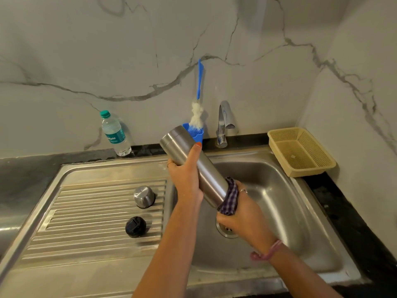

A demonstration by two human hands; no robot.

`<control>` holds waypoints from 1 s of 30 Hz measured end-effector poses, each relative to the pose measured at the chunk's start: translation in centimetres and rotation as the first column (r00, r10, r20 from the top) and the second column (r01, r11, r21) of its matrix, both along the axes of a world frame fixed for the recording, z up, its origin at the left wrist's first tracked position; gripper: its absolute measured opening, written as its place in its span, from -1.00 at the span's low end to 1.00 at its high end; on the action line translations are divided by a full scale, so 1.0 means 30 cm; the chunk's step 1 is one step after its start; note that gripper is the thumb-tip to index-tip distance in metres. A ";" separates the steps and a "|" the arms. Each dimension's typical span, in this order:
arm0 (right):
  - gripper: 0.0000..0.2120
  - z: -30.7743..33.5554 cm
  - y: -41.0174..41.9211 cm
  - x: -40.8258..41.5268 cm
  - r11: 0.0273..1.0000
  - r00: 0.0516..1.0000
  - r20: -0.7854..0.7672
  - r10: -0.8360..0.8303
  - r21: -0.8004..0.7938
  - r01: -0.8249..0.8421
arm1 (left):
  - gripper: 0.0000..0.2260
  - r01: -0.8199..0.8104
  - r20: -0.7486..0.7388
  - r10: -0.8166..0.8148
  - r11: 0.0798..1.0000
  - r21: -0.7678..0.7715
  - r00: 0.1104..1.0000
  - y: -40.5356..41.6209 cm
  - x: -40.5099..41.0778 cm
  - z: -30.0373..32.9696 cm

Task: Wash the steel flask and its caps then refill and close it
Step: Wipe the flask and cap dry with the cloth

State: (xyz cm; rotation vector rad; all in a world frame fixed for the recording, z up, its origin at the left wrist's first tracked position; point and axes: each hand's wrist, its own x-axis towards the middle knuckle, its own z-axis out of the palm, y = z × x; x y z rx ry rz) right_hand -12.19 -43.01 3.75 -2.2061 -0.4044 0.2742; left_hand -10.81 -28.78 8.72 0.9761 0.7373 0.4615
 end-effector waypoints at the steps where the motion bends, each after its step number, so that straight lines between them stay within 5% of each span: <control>1: -0.20 -0.008 0.001 -0.006 1.000 0.999 0.034 -0.008 -0.025 0.009 | -0.39 -0.007 0.002 0.007 1.000 -0.011 1.000 -0.002 -0.001 -0.008; 5: -0.37 0.049 -0.063 0.025 0.973 0.962 -0.229 0.147 0.209 -0.099 | -0.39 0.234 0.145 -0.217 0.965 -0.118 0.965 0.041 -0.031 -0.012; 8: -0.49 0.074 -0.081 0.036 0.948 0.903 -0.341 0.262 0.265 -0.175 | -0.35 0.260 0.105 -0.246 0.954 -0.151 0.963 0.042 -0.032 -0.014; 10: -0.42 0.061 -0.052 0.024 0.982 0.961 -0.247 0.126 0.170 -0.085 | -0.43 0.157 0.044 -0.153 0.979 -0.133 0.987 0.012 -0.014 -0.015; 13: -0.25 0.030 -0.003 -0.009 0.976 0.989 0.142 -0.033 -0.210 0.063 | -0.36 -0.038 -0.072 0.026 0.986 -0.164 0.997 -0.014 0.012 -0.030; 15: -0.28 0.023 -0.002 -0.018 0.971 0.973 0.226 -0.044 -0.220 0.095 | -0.28 -0.011 -0.068 -0.001 0.986 -0.164 0.998 -0.004 0.012 -0.051; 19: -0.49 0.048 -0.066 0.031 0.980 0.943 -0.301 0.140 0.176 -0.089 | -0.23 0.228 0.067 -0.218 0.953 -0.200 0.974 0.026 -0.027 -0.063; 21: -0.52 0.052 -0.080 0.041 0.969 0.905 -0.374 0.203 0.213 -0.129 | -0.31 0.247 0.070 -0.238 0.949 -0.196 0.969 0.024 -0.027 -0.055; 24: -0.37 0.030 -0.041 0.017 0.998 0.994 -0.101 0.028 0.055 -0.023 | -0.44 0.155 0.011 -0.155 0.974 -0.164 0.988 -0.008 -0.004 -0.043; 27: -0.31 0.019 0.002 -0.015 0.983 0.968 0.239 -0.073 -0.148 0.110 | -0.39 -0.006 -0.097 -0.011 0.986 -0.167 0.995 -0.028 0.016 -0.044; 30: -0.34 0.032 -0.020 -0.001 0.997 0.998 0.063 -0.023 -0.070 0.027 | -0.31 0.111 -0.055 -0.121 0.982 -0.154 0.991 -0.015 0.004 -0.040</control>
